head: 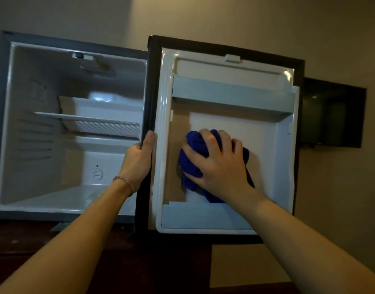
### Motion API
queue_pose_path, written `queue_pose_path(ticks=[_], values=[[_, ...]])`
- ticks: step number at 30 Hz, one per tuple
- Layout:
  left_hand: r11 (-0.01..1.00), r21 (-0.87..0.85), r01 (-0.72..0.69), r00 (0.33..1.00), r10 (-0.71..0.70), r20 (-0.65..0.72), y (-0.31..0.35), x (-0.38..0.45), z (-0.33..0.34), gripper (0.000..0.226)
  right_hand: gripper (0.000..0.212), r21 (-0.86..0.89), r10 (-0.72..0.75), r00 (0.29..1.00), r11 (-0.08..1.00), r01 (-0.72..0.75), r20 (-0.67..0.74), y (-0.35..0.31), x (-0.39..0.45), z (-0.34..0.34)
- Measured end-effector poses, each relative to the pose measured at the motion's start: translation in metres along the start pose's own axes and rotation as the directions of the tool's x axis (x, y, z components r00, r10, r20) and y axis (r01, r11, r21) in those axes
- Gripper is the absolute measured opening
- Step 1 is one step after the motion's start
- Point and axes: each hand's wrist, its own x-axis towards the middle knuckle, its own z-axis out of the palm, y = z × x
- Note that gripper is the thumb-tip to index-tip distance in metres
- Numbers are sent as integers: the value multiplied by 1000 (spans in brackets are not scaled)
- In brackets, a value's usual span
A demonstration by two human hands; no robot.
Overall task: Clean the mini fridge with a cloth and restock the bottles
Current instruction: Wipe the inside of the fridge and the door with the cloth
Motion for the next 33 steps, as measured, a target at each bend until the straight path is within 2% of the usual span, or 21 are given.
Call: queue_pose_path(ticks=[3, 7, 10, 12, 14, 17, 19, 22, 25, 29, 33], values=[[1000, -18, -5, 1000, 5, 14, -2, 1, -3, 81, 54, -13, 24, 999, 1000, -25, -44, 9, 19, -1], [999, -41, 3, 1000, -3, 16, -6, 3, -3, 83, 55, -42, 88, 993, 995, -92, -79, 21, 42, -1], [999, -44, 4, 1000, -4, 12, -7, 4, -3, 93, 54, -62, 147, 985, 986, -152, -86, 13, 39, 0], [999, -40, 1, 1000, 0, 26, -8, 4, -3, 92, 54, -56, 153, 986, 986, -157, -67, 4, 31, 0], [999, -48, 2, 999, -1, 34, -5, 2, -4, 82, 57, -17, 146, 989, 989, -147, -37, -3, 25, -2], [999, -32, 3, 999, -2, 33, -3, 1, -3, 74, 77, 13, 99, 993, 995, -100, 61, -5, 17, -7], [1000, -28, 0, 999, 1, 32, -2, 1, -3, 76, 82, -12, 43, 994, 999, -42, 100, -2, 12, -10], [1000, -23, 8, 1000, -8, 22, -3, 1, -3, 77, 75, -84, -7, 997, 996, 14, 78, 6, 12, -8], [1000, -23, 20, 1000, -20, 6, -2, 0, -2, 86, 63, -109, 4, 999, 994, 0, 42, 12, 16, 0], [999, -33, 12, 1000, -12, -3, -1, -1, -2, 91, 51, -28, 79, 996, 997, -78, 47, 8, 23, 7], [1000, -25, 4, 1000, -4, -4, -4, 1, -2, 93, 50, 23, 181, 984, 983, -181, 1, -4, 28, 9]])
